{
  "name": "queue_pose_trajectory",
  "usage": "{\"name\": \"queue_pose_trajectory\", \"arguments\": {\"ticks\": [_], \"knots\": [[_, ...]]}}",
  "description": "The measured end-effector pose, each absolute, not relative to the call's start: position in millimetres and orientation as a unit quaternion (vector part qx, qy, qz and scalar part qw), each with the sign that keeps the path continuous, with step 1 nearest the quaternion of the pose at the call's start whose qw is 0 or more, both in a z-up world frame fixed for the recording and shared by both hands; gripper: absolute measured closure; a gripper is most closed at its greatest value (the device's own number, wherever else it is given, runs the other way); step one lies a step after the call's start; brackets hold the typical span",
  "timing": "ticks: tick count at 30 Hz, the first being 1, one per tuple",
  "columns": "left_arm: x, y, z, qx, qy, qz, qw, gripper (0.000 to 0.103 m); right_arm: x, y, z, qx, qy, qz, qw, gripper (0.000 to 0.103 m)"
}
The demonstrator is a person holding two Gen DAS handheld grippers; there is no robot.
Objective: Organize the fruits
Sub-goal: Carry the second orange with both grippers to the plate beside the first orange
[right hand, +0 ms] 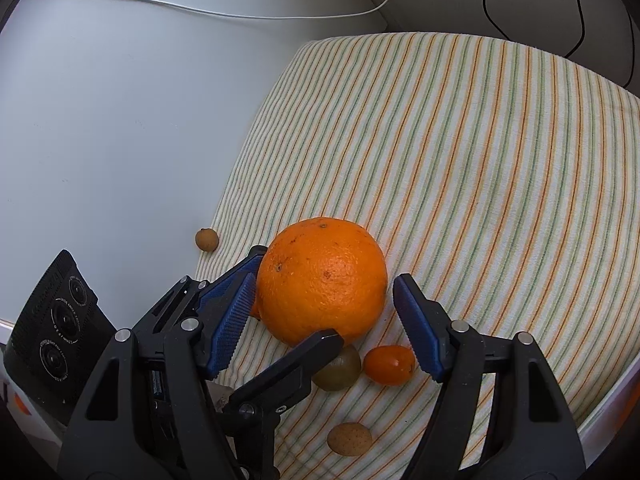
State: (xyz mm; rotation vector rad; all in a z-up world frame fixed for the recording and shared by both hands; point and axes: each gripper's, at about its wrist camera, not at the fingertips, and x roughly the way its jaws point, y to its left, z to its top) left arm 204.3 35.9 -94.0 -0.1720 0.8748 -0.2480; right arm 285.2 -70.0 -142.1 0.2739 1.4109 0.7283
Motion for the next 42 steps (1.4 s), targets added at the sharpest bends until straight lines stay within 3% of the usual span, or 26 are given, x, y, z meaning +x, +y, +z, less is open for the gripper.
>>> {"name": "queue_pose_trajectory", "arguments": {"ticks": [19,42], "knots": [[155,7,-61,-0.081,0.379,-0.137,0.912,0.035,251,-106,-98,0.115,0.595,0.322,0.727,0.034],[107,-138,-47,-0.044,0.367,-0.28,0.886,0.035,162,-284,-48,0.151,0.527,0.233,0.803,0.037]]}}
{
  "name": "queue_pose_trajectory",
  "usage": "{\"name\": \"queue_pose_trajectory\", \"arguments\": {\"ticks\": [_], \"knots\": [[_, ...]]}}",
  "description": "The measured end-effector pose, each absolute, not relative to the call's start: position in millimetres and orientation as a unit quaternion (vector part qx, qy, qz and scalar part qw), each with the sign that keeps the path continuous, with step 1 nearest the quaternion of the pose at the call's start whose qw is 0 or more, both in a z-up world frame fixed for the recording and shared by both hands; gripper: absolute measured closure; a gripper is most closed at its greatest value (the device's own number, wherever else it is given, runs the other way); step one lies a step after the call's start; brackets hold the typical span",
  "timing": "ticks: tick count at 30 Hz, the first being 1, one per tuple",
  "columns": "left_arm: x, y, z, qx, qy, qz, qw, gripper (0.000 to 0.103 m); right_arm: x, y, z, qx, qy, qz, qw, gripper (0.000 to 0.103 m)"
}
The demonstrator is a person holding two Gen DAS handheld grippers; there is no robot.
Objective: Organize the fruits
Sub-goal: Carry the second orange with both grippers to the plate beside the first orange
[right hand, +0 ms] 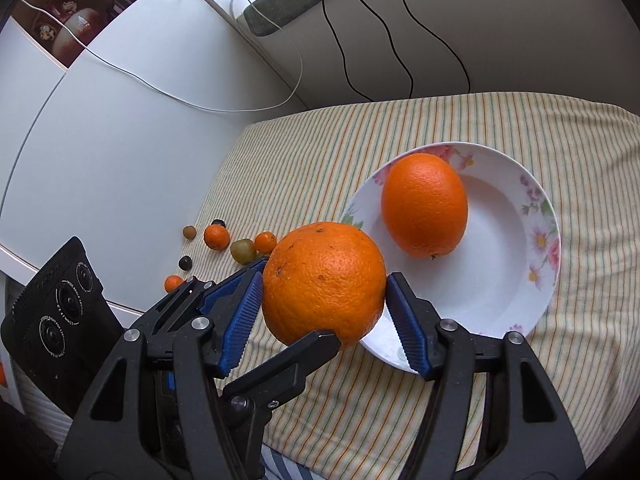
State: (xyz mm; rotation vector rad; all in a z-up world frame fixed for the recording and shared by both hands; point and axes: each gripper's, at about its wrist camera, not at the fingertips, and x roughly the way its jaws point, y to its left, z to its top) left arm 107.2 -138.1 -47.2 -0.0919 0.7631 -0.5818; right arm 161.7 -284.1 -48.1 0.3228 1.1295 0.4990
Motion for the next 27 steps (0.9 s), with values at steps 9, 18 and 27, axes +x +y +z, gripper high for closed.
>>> {"name": "queue_pose_trajectory", "arguments": {"ticks": [9,18,27], "knots": [[111,-189,-50,-0.021,0.377,-0.312,0.872,0.035,144,-354,-50,0.174,0.523,0.194,0.811,0.037],[122,-215,-49,0.015,0.365,-0.307,0.879,0.051,148,-372,-51,0.189,0.519,0.201,0.809,0.054],[125,-210,-51,0.008,0.376,-0.301,0.876,0.052,150,-364,-39,0.164,0.502,0.197,0.826,0.056]]}}
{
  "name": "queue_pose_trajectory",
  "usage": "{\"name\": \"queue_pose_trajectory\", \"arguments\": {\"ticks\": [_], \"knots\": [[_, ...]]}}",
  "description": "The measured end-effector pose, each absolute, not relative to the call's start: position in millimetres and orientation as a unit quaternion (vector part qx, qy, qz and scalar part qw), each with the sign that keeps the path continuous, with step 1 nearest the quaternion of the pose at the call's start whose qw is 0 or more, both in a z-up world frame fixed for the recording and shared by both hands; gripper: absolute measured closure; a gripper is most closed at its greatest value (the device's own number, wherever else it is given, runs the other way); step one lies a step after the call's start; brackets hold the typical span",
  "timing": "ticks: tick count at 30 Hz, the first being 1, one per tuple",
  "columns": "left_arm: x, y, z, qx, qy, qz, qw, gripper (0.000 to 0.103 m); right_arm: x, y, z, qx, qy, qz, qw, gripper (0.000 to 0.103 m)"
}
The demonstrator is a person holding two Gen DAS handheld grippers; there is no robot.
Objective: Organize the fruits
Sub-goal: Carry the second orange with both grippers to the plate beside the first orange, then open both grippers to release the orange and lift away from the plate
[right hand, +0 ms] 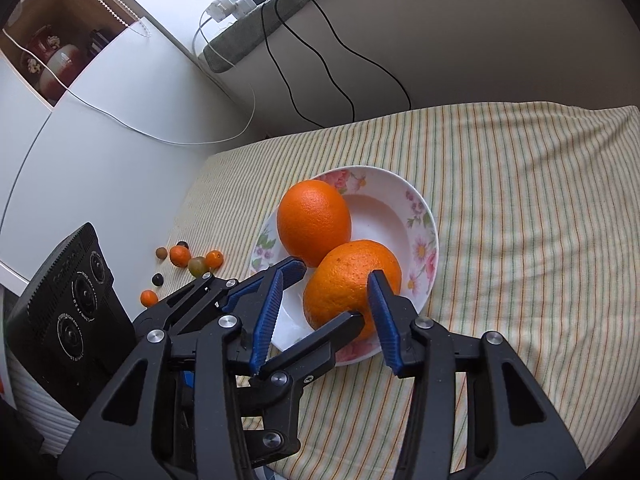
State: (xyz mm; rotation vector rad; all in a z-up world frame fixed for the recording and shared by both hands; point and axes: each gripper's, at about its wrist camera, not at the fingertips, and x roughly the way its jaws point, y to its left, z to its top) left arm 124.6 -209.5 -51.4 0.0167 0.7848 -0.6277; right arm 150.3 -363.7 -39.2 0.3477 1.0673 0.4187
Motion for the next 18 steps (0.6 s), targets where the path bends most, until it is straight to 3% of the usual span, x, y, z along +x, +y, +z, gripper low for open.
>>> {"name": "queue_pose_trajectory", "arguments": {"ticks": [5,9,13,18], "knots": [[122,-204,-50,0.006,0.377,-0.295,0.878,0.049,148,-371,-38,0.17,0.499,0.192,0.828,0.056],[119,-197,-48,0.005,0.373,-0.289,0.882,0.041,146,-372,-38,0.165,0.496,0.185,0.832,0.055],[115,-190,-46,0.007,0.37,-0.282,0.885,0.038,142,-374,-35,0.161,0.483,0.177,0.842,0.034],[111,-175,-45,-0.002,0.369,-0.269,0.89,0.037,136,-371,-29,0.153,0.469,0.171,0.853,0.027]]}}
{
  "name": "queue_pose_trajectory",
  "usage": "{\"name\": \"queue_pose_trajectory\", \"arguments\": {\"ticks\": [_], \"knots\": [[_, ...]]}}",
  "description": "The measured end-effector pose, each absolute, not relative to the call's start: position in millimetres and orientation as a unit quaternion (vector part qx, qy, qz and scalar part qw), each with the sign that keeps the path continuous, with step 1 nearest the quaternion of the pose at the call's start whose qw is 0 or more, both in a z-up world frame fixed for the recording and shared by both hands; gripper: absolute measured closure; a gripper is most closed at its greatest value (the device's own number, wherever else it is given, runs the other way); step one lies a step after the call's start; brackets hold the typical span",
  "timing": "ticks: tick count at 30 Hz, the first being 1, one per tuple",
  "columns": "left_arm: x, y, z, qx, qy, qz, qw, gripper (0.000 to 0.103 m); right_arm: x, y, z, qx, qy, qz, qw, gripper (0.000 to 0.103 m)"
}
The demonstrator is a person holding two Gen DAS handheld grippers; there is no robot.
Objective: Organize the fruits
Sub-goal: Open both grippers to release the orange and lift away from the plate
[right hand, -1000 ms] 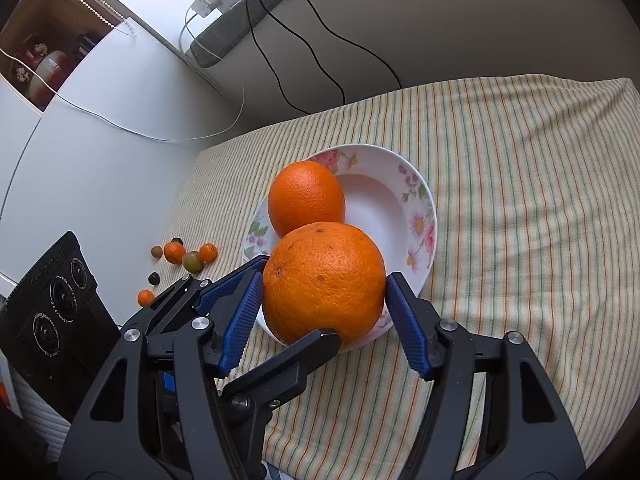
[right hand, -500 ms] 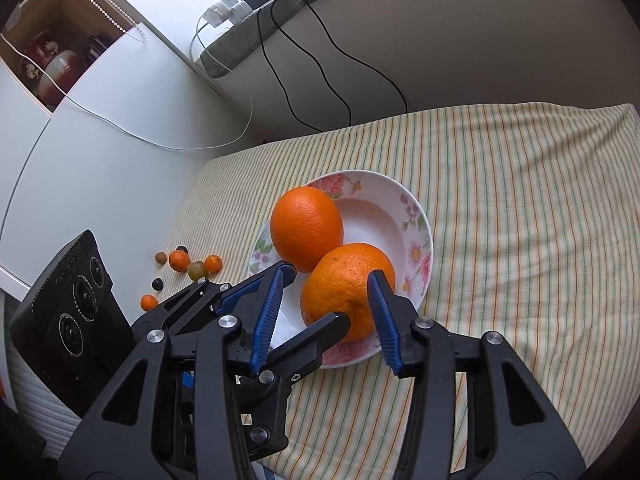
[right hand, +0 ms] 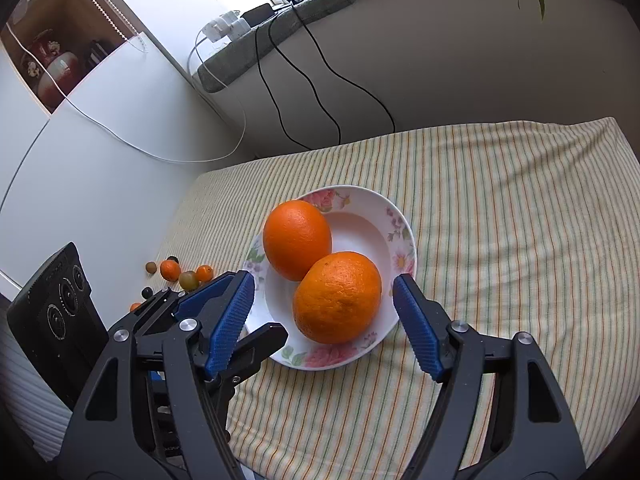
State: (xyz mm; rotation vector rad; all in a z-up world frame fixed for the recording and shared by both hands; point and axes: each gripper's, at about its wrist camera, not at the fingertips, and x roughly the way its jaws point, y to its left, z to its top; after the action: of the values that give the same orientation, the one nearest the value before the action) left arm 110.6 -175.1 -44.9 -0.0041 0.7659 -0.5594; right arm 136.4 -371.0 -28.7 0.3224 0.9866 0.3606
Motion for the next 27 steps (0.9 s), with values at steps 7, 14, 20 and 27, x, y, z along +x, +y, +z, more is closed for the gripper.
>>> {"name": "queue_pose_trajectory", "arguments": {"ticks": [7,14,20,27], "knots": [[102,-155,-48,-0.003,0.366,-0.254,0.895,0.037,127,-355,-25,0.13,0.452,0.171,0.865,0.026],[91,-117,-56,-0.018,0.368,-0.223,0.903,0.037,115,-328,-21,0.109,0.418,0.192,0.881,0.026],[74,-69,-69,-0.037,0.375,-0.176,0.909,0.037,105,-288,-15,0.052,0.395,0.224,0.889,0.025],[57,-11,-85,-0.061,0.387,-0.112,0.913,0.037,100,-245,-25,0.027,0.405,0.269,0.873,0.026]]}}
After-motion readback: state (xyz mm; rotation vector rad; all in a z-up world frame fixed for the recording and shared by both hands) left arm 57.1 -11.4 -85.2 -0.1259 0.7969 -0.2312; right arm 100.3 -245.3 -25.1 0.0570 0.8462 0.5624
